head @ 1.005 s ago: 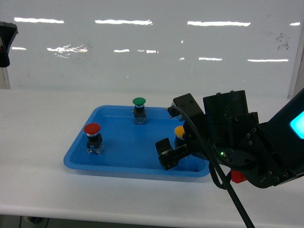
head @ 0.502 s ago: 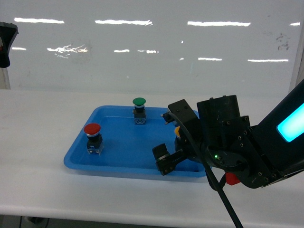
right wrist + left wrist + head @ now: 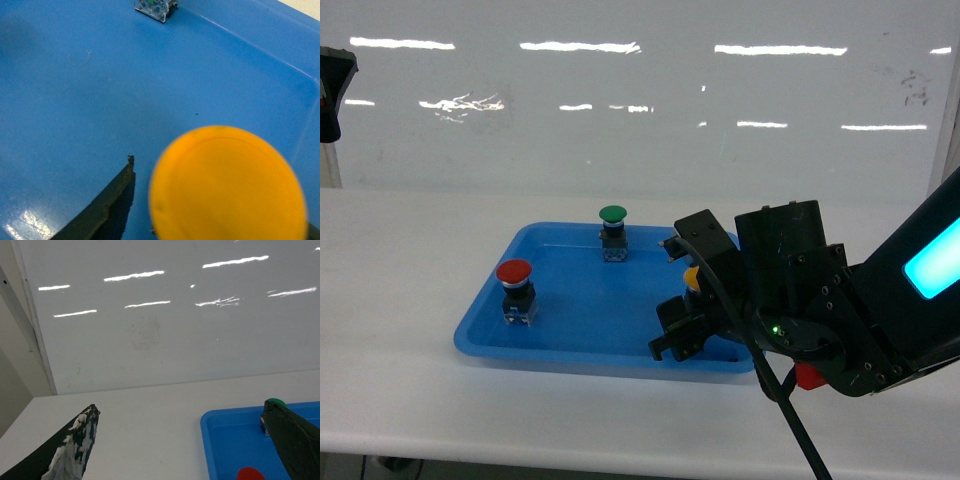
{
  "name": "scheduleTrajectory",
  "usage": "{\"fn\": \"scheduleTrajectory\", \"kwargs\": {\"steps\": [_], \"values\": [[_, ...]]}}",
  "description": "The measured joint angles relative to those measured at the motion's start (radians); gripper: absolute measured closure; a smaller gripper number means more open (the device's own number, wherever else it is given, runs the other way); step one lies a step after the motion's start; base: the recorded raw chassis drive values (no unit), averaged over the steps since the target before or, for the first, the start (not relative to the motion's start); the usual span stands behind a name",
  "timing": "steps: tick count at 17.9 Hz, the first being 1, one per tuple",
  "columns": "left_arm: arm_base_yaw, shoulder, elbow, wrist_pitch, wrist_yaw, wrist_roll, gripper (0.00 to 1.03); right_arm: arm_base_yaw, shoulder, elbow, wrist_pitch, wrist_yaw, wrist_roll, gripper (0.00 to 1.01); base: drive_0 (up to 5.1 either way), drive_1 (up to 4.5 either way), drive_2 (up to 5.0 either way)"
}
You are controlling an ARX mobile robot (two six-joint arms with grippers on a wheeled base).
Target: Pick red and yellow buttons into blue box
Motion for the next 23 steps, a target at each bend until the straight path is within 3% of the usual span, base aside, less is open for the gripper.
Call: {"fn": "scheduleTrajectory", "kwargs": {"steps": [4, 12, 13, 16, 23], "values": [[0.000, 0.000, 0.000, 0.000, 0.000, 0.000, 0.05, 0.000, 0.000, 0.000, 0.000, 0.000, 0.000, 0.72, 0.0, 0.00, 0.0], [0.000, 0.000, 0.000, 0.000, 0.000, 0.000, 0.05, -0.009, -0.025, -0.047, 0.027, 0.014, 0.012, 0.74, 0.0, 0.00, 0.0], [0.000, 0.000, 0.000, 0.000, 0.000, 0.000, 0.05, -0.028, -0.142, -0.135, 0.058, 0.021, 0.050, 0.74, 0.0, 0.00, 0.0], [0.000, 0.000, 0.000, 0.000, 0.000, 0.000, 0.05, -0.040, -0.285, -0.214, 0.092, 0.019, 0.090, 0.74, 0.0, 0.00, 0.0], [0.000, 0.000, 0.000, 0.000, 0.000, 0.000, 0.05, -0.018, -0.681, -0.508, 0.143, 0.031, 0.204, 0.74, 0.0, 0.00, 0.0]]}}
